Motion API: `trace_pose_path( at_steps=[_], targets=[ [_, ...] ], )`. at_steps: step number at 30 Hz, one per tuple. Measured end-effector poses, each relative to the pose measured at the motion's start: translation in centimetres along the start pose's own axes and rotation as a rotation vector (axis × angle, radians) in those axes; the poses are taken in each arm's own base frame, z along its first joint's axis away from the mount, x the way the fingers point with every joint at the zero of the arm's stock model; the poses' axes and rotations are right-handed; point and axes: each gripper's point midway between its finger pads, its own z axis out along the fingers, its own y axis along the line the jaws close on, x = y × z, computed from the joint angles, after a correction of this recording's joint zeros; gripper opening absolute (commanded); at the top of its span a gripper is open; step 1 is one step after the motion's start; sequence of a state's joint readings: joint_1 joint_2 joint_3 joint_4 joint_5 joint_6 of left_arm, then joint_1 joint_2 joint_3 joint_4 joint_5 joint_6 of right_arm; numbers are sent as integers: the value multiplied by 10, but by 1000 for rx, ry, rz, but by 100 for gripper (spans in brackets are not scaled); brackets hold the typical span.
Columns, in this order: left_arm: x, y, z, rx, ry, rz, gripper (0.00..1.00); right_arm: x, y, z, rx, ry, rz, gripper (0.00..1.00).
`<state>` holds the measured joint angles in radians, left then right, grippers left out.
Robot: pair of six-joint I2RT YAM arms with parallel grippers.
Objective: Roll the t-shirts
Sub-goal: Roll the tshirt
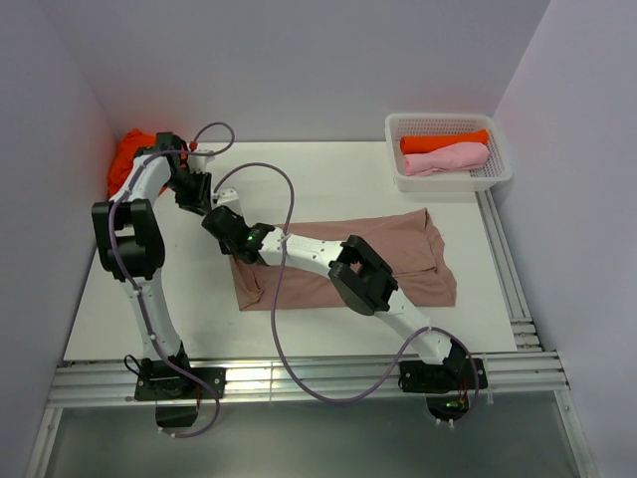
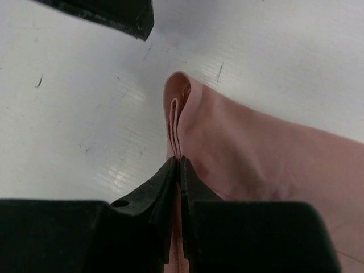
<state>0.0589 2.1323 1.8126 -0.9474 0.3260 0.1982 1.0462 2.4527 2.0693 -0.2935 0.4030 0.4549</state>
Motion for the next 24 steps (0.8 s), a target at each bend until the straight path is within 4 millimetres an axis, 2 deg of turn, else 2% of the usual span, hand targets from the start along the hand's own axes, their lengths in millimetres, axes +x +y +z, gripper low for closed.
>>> trace_pose_path(
  at_steps=[6, 10, 13, 18, 24],
  targets=[
    [15, -6, 1, 35, 10, -11, 36, 10, -10, 3, 24, 17, 6, 4],
    [21, -9, -1, 54, 7, -11, 35, 26, -26, 6, 65, 46, 12, 3],
    [23, -12, -3, 67, -1, -8, 35, 28, -31, 6, 79, 49, 26, 2],
    [30, -19, -5, 97, -11, 5, 35, 18, -35, -4, 98, 31, 51, 2],
    [42, -27, 0, 142, 7, 2, 42, 0, -38, -19, 116, 2, 86, 1]
  ],
)
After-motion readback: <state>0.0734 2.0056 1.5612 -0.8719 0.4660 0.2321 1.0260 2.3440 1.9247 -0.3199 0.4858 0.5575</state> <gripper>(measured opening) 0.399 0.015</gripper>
